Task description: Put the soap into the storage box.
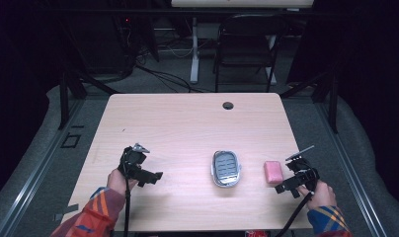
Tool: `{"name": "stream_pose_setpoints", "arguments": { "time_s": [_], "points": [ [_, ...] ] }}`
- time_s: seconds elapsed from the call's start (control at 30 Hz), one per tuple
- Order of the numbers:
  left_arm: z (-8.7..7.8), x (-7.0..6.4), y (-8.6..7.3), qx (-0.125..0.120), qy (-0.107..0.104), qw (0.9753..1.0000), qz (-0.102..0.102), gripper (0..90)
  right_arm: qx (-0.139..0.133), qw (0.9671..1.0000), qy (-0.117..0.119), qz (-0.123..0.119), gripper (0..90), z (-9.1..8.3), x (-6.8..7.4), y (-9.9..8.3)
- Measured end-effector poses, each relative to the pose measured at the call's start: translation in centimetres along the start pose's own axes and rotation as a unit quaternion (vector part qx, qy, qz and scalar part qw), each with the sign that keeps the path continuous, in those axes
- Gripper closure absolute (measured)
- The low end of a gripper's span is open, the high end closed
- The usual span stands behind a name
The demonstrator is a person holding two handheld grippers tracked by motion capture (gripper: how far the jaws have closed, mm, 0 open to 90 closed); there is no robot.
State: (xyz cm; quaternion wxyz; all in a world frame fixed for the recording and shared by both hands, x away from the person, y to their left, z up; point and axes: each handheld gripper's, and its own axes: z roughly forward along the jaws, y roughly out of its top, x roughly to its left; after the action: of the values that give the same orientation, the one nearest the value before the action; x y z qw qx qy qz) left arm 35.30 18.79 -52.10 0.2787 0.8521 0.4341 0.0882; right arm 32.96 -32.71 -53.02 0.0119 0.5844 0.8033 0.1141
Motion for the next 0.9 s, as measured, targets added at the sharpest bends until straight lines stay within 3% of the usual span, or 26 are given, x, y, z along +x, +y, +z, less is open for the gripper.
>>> {"name": "stream_pose_setpoints", "arguments": {
  "time_s": [0.1, 0.2, 0.27, 0.5, 0.57, 0.83, 0.9],
  "points": [
    [0.1, 0.0, -0.2, 0.004, -0.003, 1.0, -0.003, 0.1, 0.006, 1.0, -0.001, 0.001, 1.9, 0.1, -0.1, 0.1],
    [0.0, 0.0, -0.2, 0.005, -0.004, 1.0, 0.0, 0.1, -0.002, 0.9998, -0.002, 0.021, 1.9, 0.3, -0.2, 0.0],
    [0.0, 0.0, -0.3, 0.003, -0.005, 1.0, 0.002, 0.1, 0.012, 0.9998, 0.001, 0.018, 1.7, 0.3, -0.5, 0.0],
    [0.3, 0.0, -0.2, 0.012, -0.012, 0.9998, 0.012, 0.1, 0.014, 0.9995, 0.002, 0.028, 0.0, 0.1, -0.7, 0.3],
    [0.2, 0.0, -0.4, 0.011, -0.01, 0.9998, 0.011, 0.1, 0.01, 0.9993, -0.008, 0.036, 0.0, -0.5, -0.6, 0.8],
    [0.0, 0.1, -0.6, 0.011, -0.01, 0.9998, 0.012, 0.1, 0.0, 0.9991, 0.003, 0.043, 0.0, -1.1, 0.1, 1.6],
    [0.4, -0.2, -0.4, 0.02, -0.015, 0.9995, 0.022, 0.1, 0.005, 0.9991, 0.003, 0.042, 0.0, -1.1, 0.3, 2.0]
  ]
}}
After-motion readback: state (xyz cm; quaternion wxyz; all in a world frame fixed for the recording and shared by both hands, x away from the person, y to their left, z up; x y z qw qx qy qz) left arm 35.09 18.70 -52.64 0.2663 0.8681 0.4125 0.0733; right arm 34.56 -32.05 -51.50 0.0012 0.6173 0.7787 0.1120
